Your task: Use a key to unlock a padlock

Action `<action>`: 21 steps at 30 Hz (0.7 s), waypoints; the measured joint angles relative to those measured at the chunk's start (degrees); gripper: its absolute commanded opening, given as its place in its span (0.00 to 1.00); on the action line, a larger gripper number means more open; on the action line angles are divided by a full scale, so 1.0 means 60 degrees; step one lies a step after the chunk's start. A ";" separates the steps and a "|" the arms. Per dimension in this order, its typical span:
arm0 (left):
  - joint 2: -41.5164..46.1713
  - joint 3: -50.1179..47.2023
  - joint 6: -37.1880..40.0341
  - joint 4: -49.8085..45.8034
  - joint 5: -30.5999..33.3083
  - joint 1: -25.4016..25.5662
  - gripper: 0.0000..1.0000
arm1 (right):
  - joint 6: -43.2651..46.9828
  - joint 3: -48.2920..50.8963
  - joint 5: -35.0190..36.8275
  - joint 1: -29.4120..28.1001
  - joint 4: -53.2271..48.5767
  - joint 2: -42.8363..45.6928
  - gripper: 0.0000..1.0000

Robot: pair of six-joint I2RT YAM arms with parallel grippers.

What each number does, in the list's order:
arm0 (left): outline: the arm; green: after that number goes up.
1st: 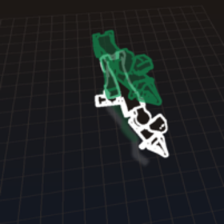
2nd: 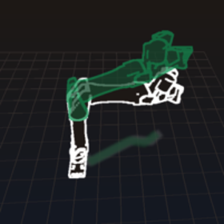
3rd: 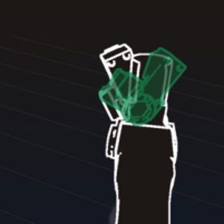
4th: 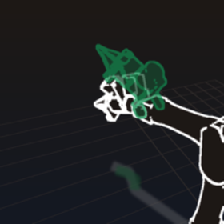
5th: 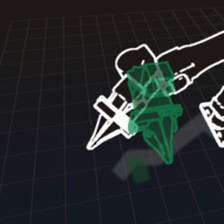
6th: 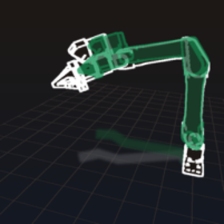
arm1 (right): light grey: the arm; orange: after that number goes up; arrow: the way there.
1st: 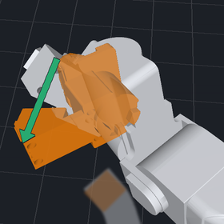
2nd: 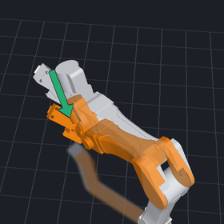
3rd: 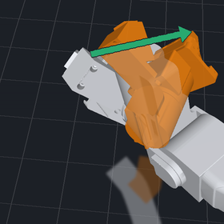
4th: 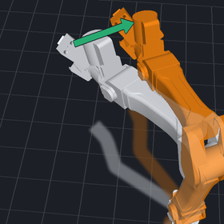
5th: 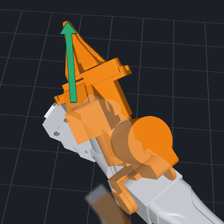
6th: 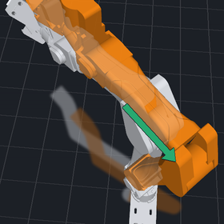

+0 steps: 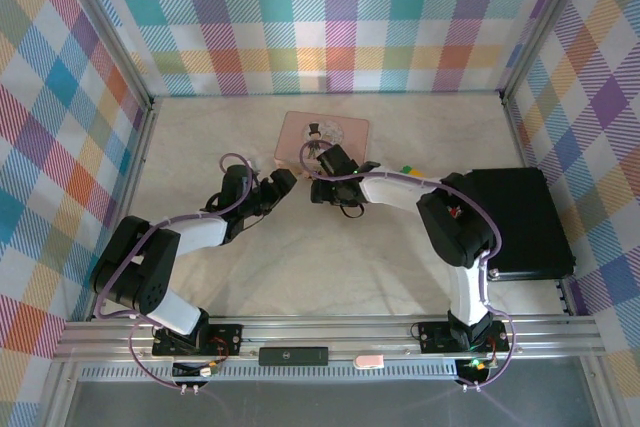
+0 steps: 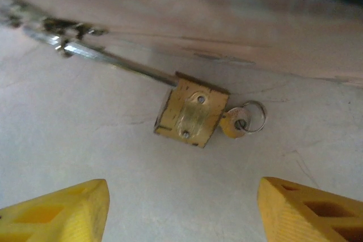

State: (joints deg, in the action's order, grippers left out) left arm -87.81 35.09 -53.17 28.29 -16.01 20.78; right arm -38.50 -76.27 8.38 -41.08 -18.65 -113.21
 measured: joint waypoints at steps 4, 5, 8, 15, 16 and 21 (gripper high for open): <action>0.0004 -0.0022 -0.0066 0.0146 -0.0084 -0.0113 0.80 | -0.0452 -0.0178 0.0266 0.0000 -0.0051 -0.0262 0.61; 0.0004 -0.0044 -0.0073 0.0157 -0.0106 -0.0157 0.80 | -0.0532 -0.0310 0.0335 0.0000 -0.0066 -0.0382 0.60; 0.0015 -0.0189 -0.0117 0.0244 -0.0178 -0.0284 0.80 | -0.0750 -0.0601 0.0528 0.0000 -0.0055 -0.0670 0.56; 0.0299 -0.0401 -0.0182 0.0284 -0.0193 -0.0441 0.80 | -0.1075 -0.0780 0.0958 -0.0029 -0.0040 -0.0885 0.48; 0.0353 -0.0401 -0.0178 0.0284 -0.0189 -0.0459 0.80 | -0.1129 -0.0780 0.1031 -0.0036 -0.0040 -0.0896 0.46; 0.0452 -0.0466 -0.0178 0.0291 -0.0237 -0.0546 0.80 | -0.1333 -0.0747 0.1395 -0.0044 0.0044 -0.0947 0.34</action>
State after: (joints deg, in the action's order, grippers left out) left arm -85.10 32.29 -54.24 30.04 -17.43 17.50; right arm -46.50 -80.75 16.75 -41.34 -18.39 -118.89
